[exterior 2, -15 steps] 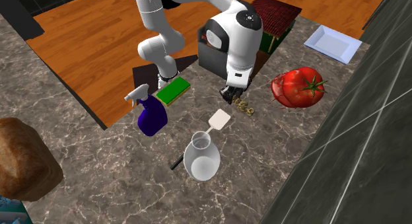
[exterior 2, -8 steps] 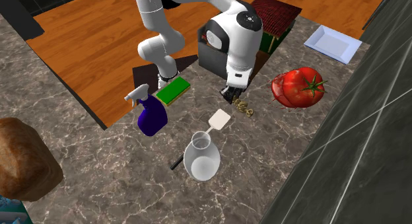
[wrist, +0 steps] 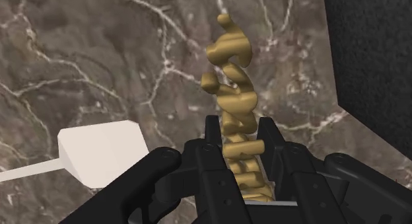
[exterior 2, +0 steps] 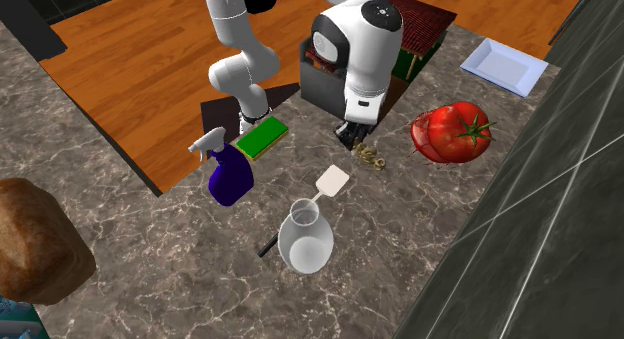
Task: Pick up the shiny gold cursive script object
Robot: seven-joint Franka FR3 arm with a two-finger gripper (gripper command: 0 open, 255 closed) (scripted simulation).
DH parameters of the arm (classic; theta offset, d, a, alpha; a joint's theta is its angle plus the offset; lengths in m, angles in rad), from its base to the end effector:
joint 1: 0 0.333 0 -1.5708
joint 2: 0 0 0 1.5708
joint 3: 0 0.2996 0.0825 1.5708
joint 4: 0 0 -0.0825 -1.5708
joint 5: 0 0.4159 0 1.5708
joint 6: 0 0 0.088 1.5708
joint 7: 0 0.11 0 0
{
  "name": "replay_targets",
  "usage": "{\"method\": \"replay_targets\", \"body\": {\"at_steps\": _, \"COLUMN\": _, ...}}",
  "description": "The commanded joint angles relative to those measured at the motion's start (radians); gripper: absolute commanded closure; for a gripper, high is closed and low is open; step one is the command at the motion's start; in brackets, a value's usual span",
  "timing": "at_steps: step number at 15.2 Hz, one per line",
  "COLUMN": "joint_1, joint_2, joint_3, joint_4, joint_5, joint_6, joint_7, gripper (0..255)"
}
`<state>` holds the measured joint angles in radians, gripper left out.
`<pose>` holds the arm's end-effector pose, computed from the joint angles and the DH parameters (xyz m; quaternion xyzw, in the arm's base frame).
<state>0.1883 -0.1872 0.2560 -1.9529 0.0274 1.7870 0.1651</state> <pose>0.4843 0.2410 0.5315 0.9908 0.1344 0.0104 0.0074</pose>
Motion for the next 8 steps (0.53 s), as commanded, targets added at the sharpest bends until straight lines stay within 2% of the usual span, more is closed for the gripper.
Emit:
{"method": "replay_targets", "body": {"at_steps": 1, "joint_1": 0.000, "joint_2": 0.006, "joint_3": 0.001, "joint_4": 0.037, "joint_5": -0.001, "joint_6": -0.030, "joint_7": 0.002, "gripper": 255}}
{"method": "replay_targets", "body": {"at_steps": 8, "joint_1": -0.001, "joint_2": 0.016, "joint_3": 0.000, "joint_4": 0.142, "joint_5": -0.004, "joint_6": -0.126, "joint_7": 0.003, "gripper": 255}}
